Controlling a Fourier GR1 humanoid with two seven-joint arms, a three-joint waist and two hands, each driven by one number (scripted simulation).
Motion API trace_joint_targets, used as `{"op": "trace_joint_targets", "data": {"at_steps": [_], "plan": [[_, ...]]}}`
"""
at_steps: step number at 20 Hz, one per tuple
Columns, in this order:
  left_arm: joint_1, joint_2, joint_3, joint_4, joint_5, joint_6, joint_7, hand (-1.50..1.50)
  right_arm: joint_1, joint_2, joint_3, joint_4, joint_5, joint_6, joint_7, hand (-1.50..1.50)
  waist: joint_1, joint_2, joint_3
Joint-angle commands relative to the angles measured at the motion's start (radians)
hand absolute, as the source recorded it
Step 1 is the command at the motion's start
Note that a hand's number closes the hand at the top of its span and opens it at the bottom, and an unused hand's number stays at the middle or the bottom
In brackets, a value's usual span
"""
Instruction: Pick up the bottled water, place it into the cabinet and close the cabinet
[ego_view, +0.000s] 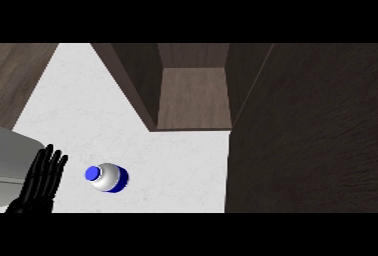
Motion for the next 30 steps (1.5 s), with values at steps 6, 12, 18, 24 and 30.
{"op": "trace_joint_targets", "data": {"at_steps": [6,12,18,24,30], "plan": [[-0.108,-0.002,0.046,0.303,-0.033,0.007,-0.158,-1.5,0.16,-0.005,0.063,-0.173,0.026,0.01,-0.019,-1.5,-0.004,0.0,0.0],[-0.232,0.015,0.136,0.627,-0.029,0.016,-0.375,-1.5,0.16,-0.044,-0.025,-0.131,-0.05,0.042,-0.058,-1.5,-0.001,0.003,-0.001],[-0.338,0.058,0.188,0.863,-0.028,0.005,-0.48,-1.5,0.301,-0.041,0.058,-0.169,0.002,0.087,-0.145,-1.5,-0.01,0.001,-0.001],[-0.408,0.03,0.144,1.093,-0.035,-0.094,-0.607,-1.5,0.275,-0.057,0.018,-0.138,-0.026,0.09,-0.154,-1.5,-0.009,0.003,-0.001],[-0.452,0.059,0.169,1.234,0.003,-0.197,-0.686,-1.5,0.306,-0.044,0.05,-0.158,-0.006,0.07,-0.149,-1.5,-0.001,0.003,-0.001]]}}
